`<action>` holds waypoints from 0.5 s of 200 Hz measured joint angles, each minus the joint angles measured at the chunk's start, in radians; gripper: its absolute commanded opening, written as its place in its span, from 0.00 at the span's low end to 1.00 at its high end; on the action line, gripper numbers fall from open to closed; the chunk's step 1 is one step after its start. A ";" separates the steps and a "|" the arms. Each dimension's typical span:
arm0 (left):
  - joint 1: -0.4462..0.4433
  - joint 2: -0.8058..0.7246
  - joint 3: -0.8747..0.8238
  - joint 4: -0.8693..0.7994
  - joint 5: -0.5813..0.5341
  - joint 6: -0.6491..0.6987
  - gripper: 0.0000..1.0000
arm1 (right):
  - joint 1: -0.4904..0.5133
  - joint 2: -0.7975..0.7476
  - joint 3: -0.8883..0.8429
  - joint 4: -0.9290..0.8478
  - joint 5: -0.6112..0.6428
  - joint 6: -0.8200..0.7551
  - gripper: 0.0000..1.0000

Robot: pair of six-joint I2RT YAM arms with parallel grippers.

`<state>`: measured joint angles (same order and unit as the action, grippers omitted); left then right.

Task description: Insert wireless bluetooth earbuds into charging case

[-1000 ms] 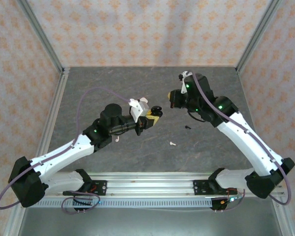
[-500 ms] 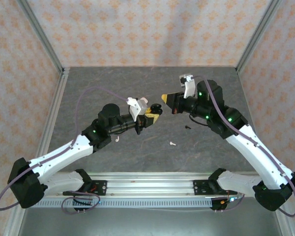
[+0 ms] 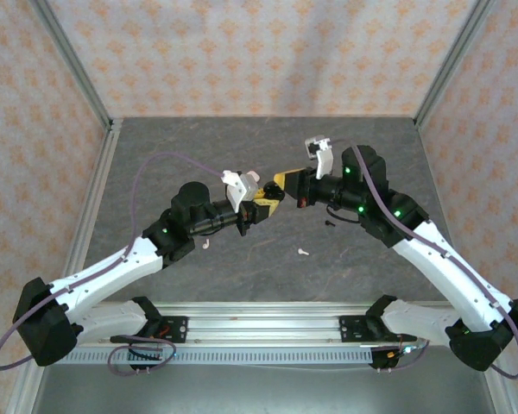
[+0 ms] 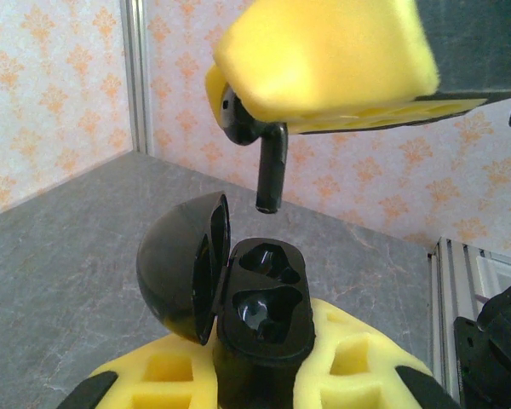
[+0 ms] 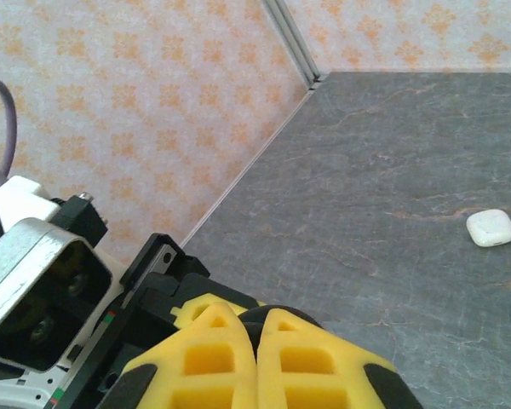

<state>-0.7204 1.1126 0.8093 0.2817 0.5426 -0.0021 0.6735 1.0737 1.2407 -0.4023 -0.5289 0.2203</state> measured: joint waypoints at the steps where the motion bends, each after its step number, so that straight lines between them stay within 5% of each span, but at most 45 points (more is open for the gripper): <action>1: 0.000 0.000 0.000 0.000 0.000 0.000 0.00 | 0.000 0.000 0.000 0.000 0.000 0.000 0.06; 100: 0.000 0.001 0.000 0.001 0.000 -0.001 0.00 | 0.037 0.000 -0.024 -0.001 -0.003 -0.054 0.06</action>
<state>-0.7204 1.1133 0.8093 0.2829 0.5426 -0.0032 0.7109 1.0740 1.2167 -0.4034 -0.5320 0.1665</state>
